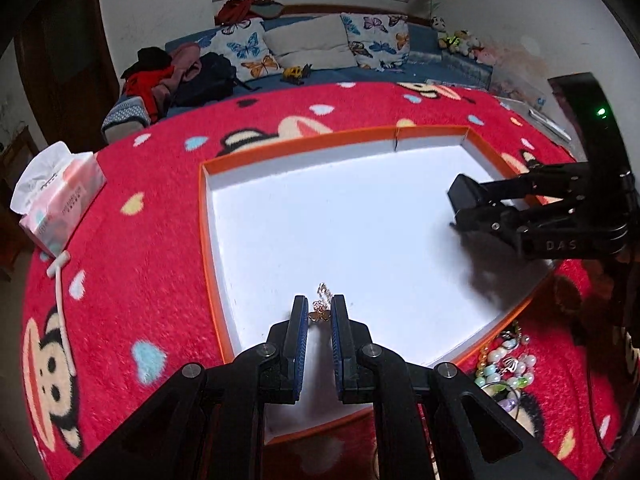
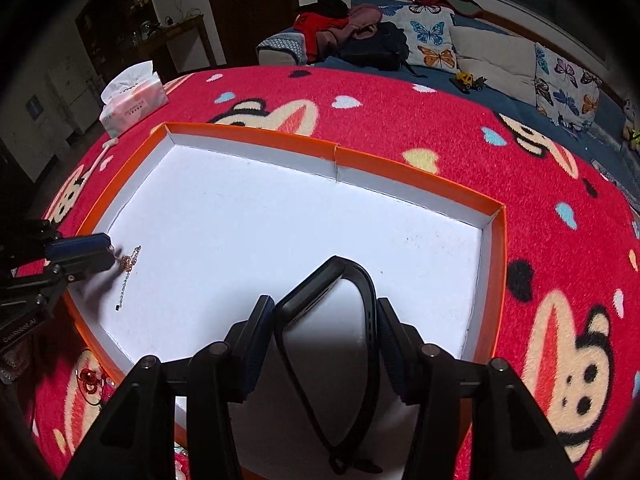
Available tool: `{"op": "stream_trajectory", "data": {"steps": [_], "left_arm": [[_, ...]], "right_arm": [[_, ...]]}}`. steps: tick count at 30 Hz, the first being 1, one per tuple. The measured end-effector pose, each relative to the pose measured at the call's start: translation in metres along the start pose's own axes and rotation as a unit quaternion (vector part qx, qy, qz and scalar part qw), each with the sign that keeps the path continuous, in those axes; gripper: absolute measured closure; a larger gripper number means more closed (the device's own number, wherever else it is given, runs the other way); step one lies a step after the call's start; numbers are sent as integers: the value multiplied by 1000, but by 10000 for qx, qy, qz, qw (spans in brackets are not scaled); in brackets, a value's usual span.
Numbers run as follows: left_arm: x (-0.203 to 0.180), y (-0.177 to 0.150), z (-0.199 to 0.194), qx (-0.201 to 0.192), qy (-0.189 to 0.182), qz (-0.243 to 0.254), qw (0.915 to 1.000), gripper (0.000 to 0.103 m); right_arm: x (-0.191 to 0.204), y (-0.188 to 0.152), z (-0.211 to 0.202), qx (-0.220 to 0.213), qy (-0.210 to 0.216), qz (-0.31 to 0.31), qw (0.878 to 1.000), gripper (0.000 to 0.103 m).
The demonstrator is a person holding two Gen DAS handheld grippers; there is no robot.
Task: Organize jewelry
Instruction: 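Carry the pendant and band into the orange box while both tools open to release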
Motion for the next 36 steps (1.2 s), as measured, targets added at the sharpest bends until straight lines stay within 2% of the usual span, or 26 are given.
{"op": "stream_trajectory", "data": {"steps": [8, 14, 19, 20, 21, 22, 23, 32, 36], "left_arm": [[4, -2, 12, 182, -42, -136, 9997, 90], [3, 1, 10, 256, -31, -171, 9995, 89], [0, 3, -5, 117, -29, -133, 9998, 89], [-1, 3, -7, 105, -23, -122, 9999, 83], [-1, 3, -8, 94, 4, -125, 9999, 68], [-1, 3, -11, 67, 54, -135, 9999, 58], [-1, 3, -14, 8, 102, -134, 9999, 43], [-1, -8, -45, -250, 175, -73, 9995, 41], [-6, -21, -62, -298, 90, -125, 9994, 41]], "right_arm": [[3, 3, 0, -48, -48, -91, 9999, 36], [4, 7, -16, -226, 11, -92, 9997, 35], [11, 6, -38, -411, 1, -209, 9989, 35], [13, 5, -42, -441, 4, -224, 9988, 35], [14, 4, -46, -477, 4, -231, 9986, 35], [16, 3, -49, -519, 12, -232, 9984, 35], [17, 2, -52, -543, 30, -234, 9982, 35], [14, -22, -71, -604, 16, -236, 9979, 35], [9, -40, -83, -636, 7, -198, 9978, 35]]}}
Point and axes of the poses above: each gripper's, at about its wrist camera, not at the fingertips, and z roughly the way its jaws point, x to its left, y to its top, the point moved 2 cm from there along z, roughly the way its jaws point, and after that the axes turned 3 degrees about y, right-handed, at the moved point
